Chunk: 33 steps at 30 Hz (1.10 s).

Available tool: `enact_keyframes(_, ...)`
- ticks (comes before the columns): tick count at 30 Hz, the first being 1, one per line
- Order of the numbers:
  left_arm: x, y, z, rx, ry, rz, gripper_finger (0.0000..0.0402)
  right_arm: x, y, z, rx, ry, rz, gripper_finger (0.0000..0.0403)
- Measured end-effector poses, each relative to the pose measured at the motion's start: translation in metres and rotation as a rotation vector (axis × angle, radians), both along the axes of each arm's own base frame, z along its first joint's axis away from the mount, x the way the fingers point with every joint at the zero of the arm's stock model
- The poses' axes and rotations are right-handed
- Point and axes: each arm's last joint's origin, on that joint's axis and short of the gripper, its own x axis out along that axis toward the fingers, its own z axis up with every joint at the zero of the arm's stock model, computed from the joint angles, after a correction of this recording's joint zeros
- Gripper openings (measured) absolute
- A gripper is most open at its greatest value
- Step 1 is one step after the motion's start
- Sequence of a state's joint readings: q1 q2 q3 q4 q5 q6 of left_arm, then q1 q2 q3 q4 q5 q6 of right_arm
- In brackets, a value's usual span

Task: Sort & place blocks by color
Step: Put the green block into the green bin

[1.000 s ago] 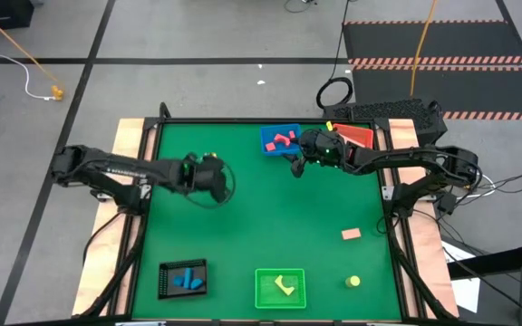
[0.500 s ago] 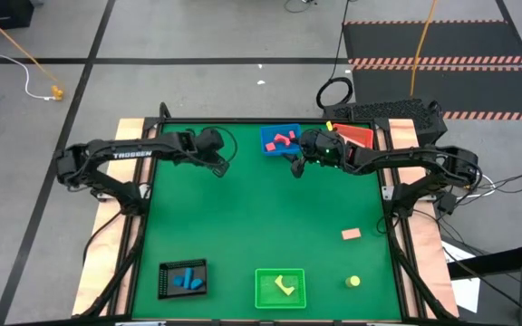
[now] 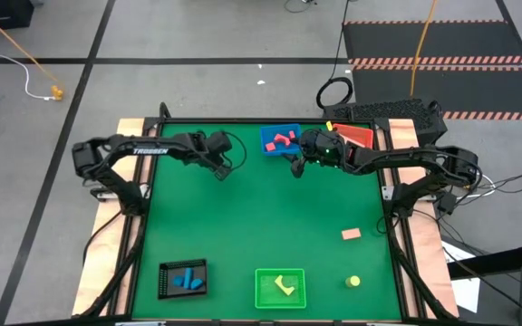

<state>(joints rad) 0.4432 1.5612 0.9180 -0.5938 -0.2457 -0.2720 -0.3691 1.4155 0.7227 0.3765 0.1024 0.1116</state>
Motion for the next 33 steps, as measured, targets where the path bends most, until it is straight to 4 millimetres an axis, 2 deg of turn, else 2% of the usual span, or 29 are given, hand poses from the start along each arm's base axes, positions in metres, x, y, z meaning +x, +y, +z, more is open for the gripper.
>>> enact_keyframes(5,-0.006,0.015,-0.004,-0.019,-0.032,0.169,0.0184,0.000,0.000,0.000,0.000,0.000,0.000,0.0281)
enact_keyframes(10,-0.002,0.021,-0.016,-0.040,-0.078,0.339,0.0269,0.000,0.000,0.000,0.000,0.000,0.000,0.0281)
enact_keyframes(14,0.001,0.023,-0.026,-0.024,-0.082,0.431,0.0307,0.000,0.000,0.000,0.000,0.000,0.000,0.0281)
enact_keyframes(17,0.003,0.024,-0.034,-0.018,-0.073,0.497,0.0318,0.000,0.000,0.000,0.000,0.000,0.000,0.0281)
enact_keyframes(21,0.006,0.020,-0.041,0.016,-0.074,0.574,0.0311,0.000,0.000,0.000,0.000,0.000,0.000,0.0281)
enact_keyframes(25,0.010,0.015,-0.046,0.056,-0.079,0.621,0.0285,0.000,0.000,0.000,0.000,0.000,0.000,0.0281)
enact_keyframes(29,0.010,0.011,-0.049,0.087,-0.074,0.616,0.0233,0.000,0.000,0.000,0.000,0.000,0.000,0.0281)
enact_keyframes(33,0.013,0.004,-0.051,0.096,-0.089,0.594,0.0161,0.000,0.000,0.000,0.000,0.000,0.000,0.0281)
